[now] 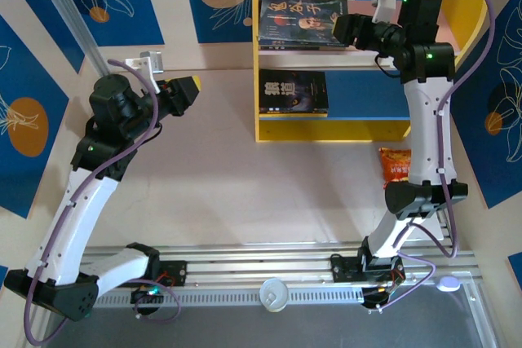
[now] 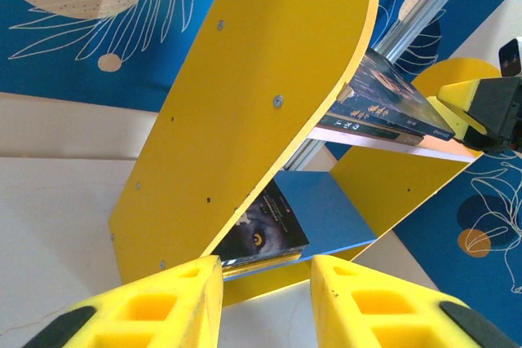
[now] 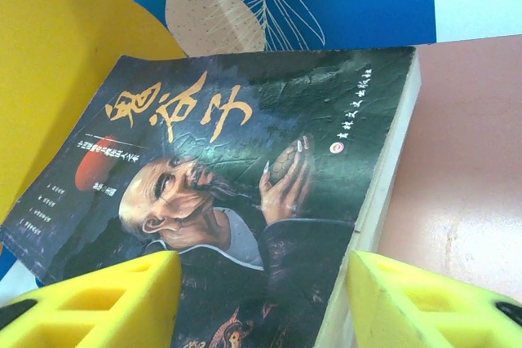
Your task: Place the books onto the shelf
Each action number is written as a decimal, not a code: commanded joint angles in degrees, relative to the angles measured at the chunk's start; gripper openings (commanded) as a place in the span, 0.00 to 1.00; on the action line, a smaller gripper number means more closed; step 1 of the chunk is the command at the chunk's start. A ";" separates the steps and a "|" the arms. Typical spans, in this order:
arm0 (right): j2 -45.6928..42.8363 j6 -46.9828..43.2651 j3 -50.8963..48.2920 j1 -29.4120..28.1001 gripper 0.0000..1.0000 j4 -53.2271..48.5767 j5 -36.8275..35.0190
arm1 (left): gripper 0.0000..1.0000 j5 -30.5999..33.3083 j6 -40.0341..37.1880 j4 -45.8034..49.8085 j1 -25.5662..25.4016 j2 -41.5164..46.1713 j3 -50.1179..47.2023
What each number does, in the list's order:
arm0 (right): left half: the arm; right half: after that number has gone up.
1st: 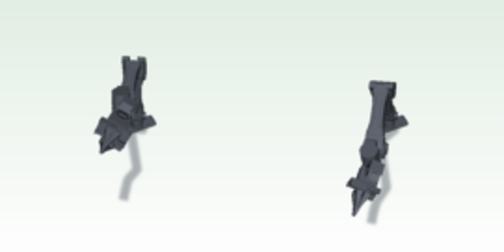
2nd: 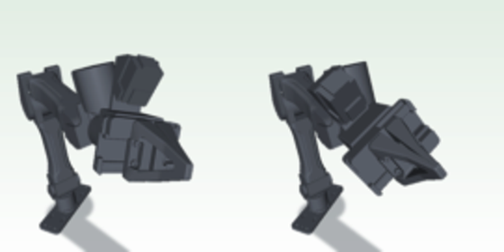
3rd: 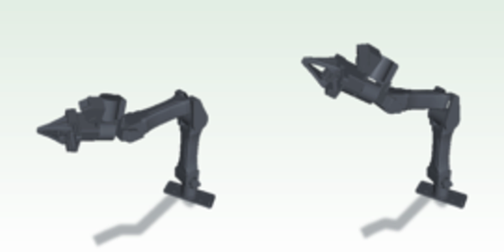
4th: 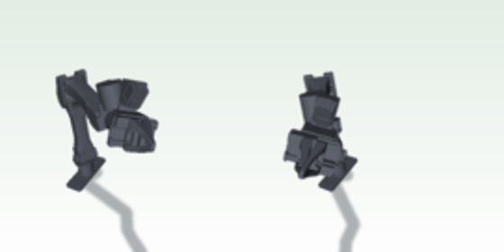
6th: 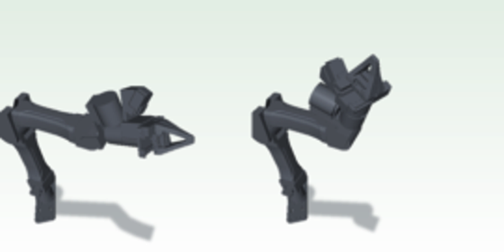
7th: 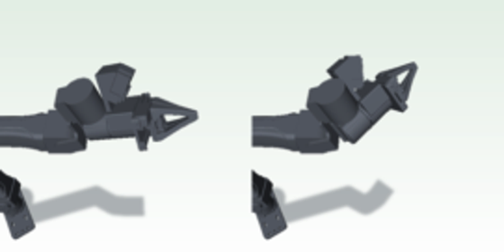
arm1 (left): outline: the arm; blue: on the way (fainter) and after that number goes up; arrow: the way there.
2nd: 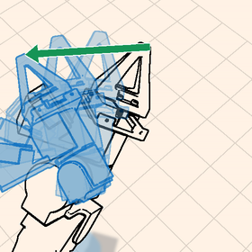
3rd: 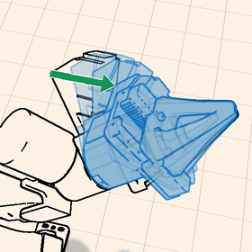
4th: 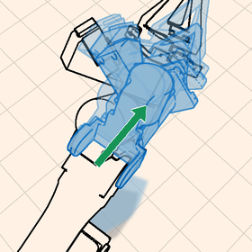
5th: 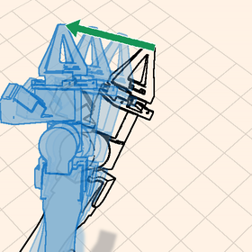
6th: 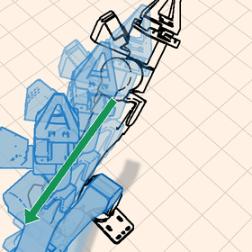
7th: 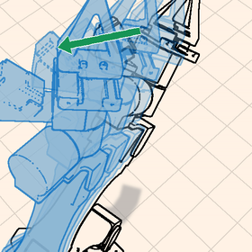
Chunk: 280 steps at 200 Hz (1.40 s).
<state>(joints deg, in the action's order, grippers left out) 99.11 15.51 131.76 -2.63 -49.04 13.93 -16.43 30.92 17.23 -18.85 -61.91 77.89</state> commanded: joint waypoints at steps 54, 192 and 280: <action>3.17 -0.48 4.51 -1.14 0.56 -1.23 2.59 | 0.33 -0.98 -1.32 -0.10 1.27 1.43 -0.16; 6.16 0.13 8.36 -1.24 0.56 -1.52 3.47 | 0.33 -1.77 -1.33 -0.01 1.61 0.48 0.82; 7.59 0.54 9.37 -1.74 0.56 -1.33 3.64 | 0.33 -1.84 -1.56 -0.02 1.98 0.10 0.86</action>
<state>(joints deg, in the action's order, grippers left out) 105.34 15.55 139.83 -2.90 -50.81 14.35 -17.12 30.89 17.26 -17.96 -61.69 77.89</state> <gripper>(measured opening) 0.564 0.328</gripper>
